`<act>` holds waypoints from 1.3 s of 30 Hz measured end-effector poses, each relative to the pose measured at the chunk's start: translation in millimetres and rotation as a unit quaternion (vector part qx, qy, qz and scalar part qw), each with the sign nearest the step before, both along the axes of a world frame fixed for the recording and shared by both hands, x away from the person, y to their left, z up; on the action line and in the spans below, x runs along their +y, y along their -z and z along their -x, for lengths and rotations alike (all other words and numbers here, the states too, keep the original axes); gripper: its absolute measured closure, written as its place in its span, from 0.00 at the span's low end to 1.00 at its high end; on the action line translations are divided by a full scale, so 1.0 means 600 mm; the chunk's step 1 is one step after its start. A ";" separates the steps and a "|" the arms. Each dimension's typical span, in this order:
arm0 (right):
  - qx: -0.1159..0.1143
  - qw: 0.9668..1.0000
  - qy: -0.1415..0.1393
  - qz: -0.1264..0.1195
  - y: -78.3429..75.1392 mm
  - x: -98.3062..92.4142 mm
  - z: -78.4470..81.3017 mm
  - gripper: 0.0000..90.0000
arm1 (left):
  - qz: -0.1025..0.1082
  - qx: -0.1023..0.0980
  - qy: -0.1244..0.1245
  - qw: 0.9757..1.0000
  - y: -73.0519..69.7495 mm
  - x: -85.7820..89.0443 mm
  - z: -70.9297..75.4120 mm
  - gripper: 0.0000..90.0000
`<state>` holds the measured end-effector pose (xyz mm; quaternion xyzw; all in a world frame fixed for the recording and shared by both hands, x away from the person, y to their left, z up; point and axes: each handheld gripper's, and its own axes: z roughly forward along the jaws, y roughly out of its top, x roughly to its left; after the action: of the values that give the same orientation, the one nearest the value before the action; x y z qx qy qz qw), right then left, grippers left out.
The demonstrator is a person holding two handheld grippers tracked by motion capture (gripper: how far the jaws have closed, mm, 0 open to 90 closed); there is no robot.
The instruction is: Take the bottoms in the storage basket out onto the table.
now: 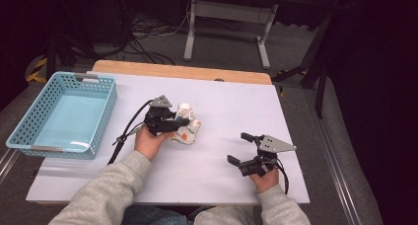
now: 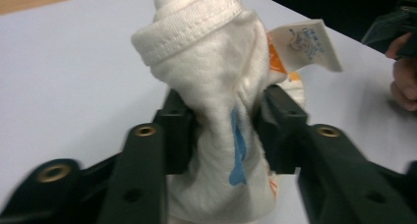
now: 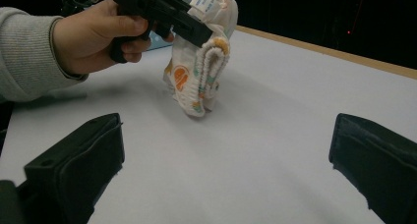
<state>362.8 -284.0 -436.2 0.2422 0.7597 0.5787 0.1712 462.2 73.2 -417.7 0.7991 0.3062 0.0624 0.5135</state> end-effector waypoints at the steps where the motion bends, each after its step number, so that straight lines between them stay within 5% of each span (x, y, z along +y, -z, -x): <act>1: 0.000 1.000 0.000 0.000 0.000 0.000 0.000 0.01 | 0.000 -0.003 -0.001 1.000 -0.001 0.002 -0.001 0.52; 6: 0.000 1.000 -0.001 0.000 0.000 0.000 0.000 0.01 | -0.003 -0.027 -0.028 0.999 -0.007 0.006 0.000 0.28; 10: 0.000 1.000 -0.001 0.001 0.000 0.000 0.000 0.01 | 0.005 -0.031 -0.036 0.999 -0.014 0.011 0.002 0.21; 39: 0.002 1.000 0.001 0.000 0.001 -0.001 0.000 0.01 | 0.033 -0.072 -0.004 0.997 -0.054 0.027 0.028 0.11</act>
<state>362.6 -284.8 -436.5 0.2447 0.7594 0.5782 0.1702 445.3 89.4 -385.4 0.7740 0.2737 0.1114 0.5600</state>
